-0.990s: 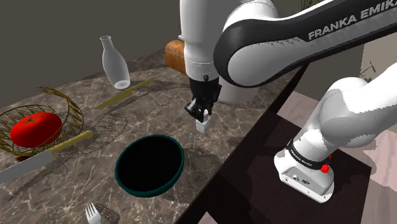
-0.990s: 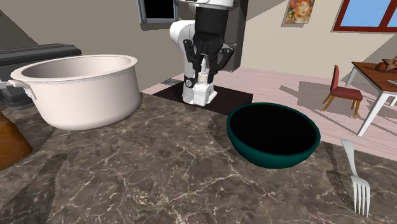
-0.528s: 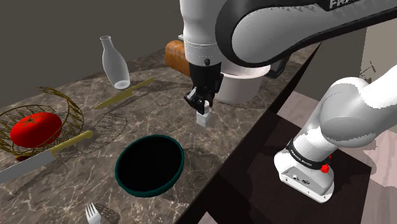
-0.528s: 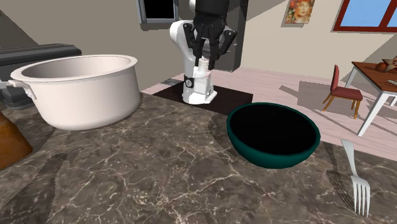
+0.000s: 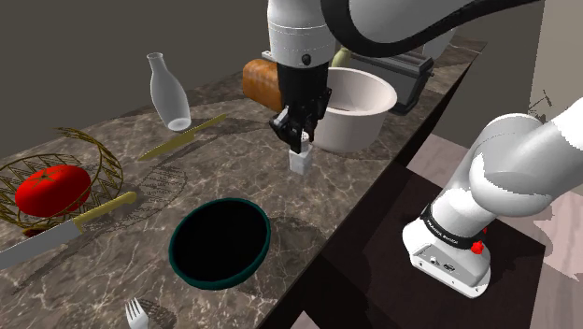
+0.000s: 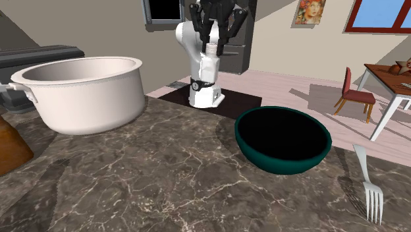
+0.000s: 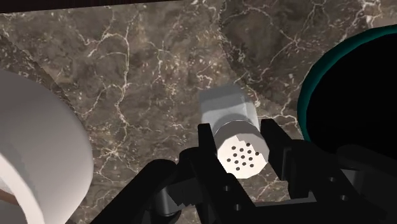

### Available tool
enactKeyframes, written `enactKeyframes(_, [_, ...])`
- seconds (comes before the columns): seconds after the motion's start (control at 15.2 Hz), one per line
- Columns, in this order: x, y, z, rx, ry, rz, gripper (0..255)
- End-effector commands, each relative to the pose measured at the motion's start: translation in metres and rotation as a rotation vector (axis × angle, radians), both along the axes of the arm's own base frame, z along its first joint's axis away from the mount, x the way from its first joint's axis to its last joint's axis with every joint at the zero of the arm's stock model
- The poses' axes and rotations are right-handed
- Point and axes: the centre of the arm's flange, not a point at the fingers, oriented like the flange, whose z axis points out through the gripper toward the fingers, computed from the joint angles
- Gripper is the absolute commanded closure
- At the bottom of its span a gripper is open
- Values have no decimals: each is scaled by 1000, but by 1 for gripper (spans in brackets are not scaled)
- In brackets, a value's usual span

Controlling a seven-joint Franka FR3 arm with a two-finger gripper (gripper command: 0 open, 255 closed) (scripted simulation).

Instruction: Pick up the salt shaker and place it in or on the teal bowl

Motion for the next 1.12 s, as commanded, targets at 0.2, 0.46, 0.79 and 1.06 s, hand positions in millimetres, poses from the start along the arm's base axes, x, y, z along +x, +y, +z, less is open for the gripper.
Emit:
enactKeyframes(0.2, [1, 37, 16, 0, 0, 0, 255])
enactKeyframes(0.46, [3, 89, 26, 0, 0, 0, 255])
enactKeyframes(0.79, [6, 153, 40, 0, 0, 0, 255])
enactKeyframes(1.06, [8, 197, 43, 0, 0, 0, 255])
